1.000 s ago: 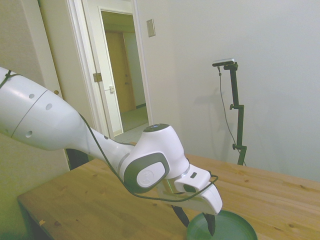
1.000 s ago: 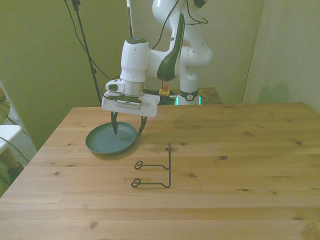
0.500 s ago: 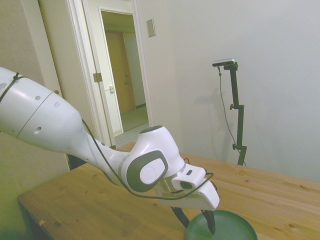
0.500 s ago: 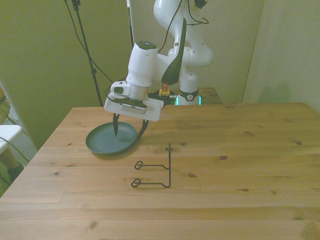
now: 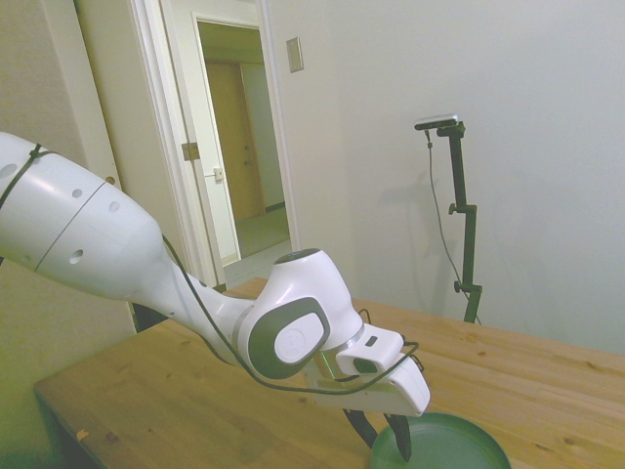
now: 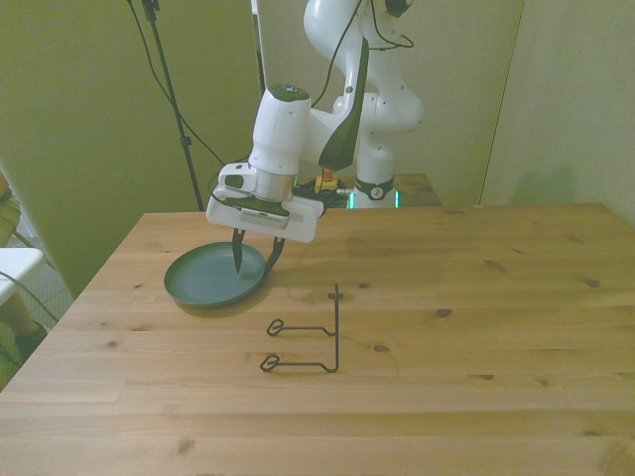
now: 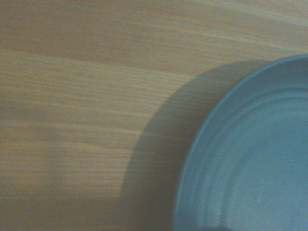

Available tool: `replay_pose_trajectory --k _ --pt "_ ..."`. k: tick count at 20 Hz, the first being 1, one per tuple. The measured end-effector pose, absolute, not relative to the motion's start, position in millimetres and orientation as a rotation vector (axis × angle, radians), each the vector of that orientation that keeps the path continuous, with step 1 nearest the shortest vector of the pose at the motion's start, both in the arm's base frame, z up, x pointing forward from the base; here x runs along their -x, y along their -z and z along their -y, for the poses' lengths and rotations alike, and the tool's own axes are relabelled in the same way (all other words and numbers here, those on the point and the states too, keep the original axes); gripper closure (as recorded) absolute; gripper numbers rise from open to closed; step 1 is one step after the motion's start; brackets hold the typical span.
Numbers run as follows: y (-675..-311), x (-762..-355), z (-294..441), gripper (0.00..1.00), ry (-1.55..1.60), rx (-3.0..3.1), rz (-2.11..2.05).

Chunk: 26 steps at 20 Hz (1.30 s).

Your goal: Load the plate

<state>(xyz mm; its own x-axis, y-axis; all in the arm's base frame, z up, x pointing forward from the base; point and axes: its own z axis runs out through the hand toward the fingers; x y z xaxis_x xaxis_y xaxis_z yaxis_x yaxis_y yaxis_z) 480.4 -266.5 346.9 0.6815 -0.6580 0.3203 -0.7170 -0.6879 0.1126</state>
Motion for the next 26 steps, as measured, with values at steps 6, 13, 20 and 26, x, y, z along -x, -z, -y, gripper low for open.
replay_pose_trajectory --k 6,13,20,26 --pt "-344.4 -479.3 268.6 1.0 -0.368 -2.663 1.112" --pt "-348.7 -479.5 274.8 1.0 -0.381 -2.653 1.128" --pt "-373.9 -488.0 287.2 1.0 -0.449 -2.645 1.225" --pt "-467.6 -511.1 296.5 1.0 -0.603 -2.696 1.314"
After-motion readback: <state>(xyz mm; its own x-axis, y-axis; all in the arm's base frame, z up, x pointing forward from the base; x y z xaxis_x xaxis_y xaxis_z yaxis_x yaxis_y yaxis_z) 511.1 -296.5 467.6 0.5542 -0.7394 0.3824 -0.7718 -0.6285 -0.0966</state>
